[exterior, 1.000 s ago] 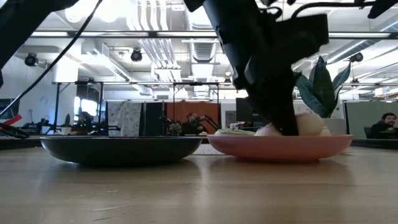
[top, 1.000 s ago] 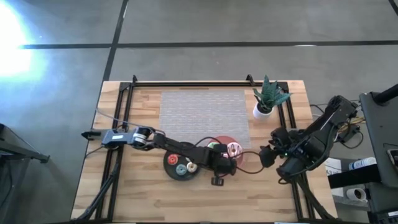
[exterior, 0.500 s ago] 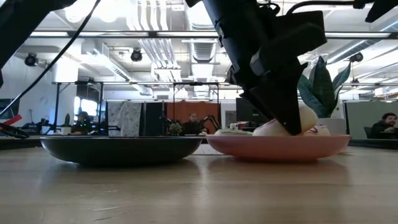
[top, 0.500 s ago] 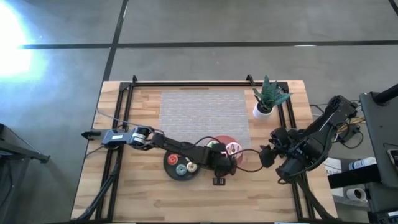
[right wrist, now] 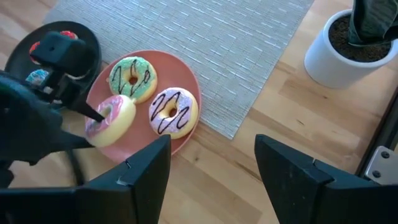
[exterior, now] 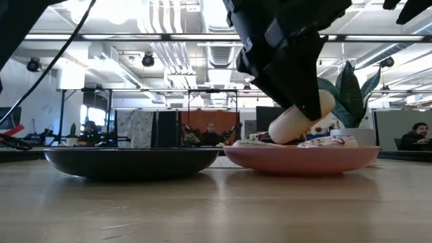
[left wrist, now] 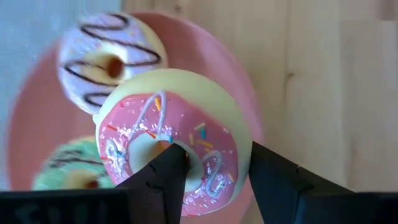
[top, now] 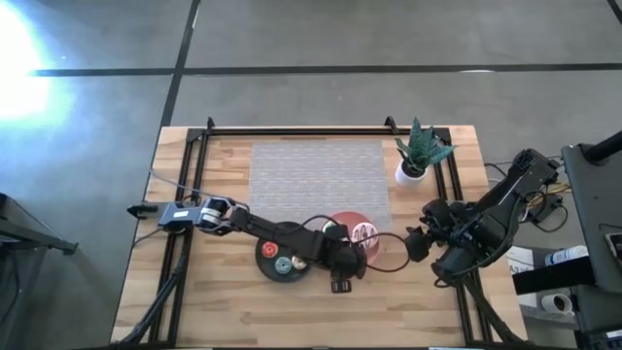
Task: Pick & Place donuts
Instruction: Put the big pink doughnut on the pink plate
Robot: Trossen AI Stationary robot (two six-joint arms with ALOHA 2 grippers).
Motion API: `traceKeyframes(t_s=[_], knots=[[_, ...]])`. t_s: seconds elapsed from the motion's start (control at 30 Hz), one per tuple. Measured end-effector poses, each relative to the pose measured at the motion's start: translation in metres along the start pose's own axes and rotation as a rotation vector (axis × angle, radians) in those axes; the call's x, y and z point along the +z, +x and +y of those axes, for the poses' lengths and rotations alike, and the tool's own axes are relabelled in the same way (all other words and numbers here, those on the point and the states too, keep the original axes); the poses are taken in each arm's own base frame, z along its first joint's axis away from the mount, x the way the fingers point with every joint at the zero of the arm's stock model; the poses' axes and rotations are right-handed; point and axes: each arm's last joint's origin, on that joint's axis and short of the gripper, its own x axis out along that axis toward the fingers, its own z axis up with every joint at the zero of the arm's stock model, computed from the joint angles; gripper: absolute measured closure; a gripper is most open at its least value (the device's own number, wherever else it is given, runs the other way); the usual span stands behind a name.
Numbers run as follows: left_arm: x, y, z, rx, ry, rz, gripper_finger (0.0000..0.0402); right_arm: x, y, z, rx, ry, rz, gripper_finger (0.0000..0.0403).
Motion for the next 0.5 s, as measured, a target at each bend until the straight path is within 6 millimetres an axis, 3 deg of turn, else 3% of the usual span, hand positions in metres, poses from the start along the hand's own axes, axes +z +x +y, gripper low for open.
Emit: traceKeyframes(t_s=[0.1, 0.2, 0.4, 0.5], knots=[[-0.001, 0.000, 0.000, 0.029, 0.056, -0.005, 0.0264, 0.000, 0.000, 0.000, 0.001, -0.004, 0.000, 0.0179], [-0.006, 0.000, 0.002, 0.037, 0.220, 0.049, 0.0264, -0.002, 0.002, 0.001, 0.009, -0.001, 0.002, 0.0179], [-0.005, -0.008, 0.001, 0.071, 0.208, 0.041, 0.0264, -0.024, 0.019, 0.009, 0.105, -0.003, 0.027, 0.0179], [-0.002, -0.017, -0.006, 0.060, 0.253, -0.002, 0.0264, -0.035, 0.031, 0.003, 0.123, 0.045, 0.036, 0.0184]])
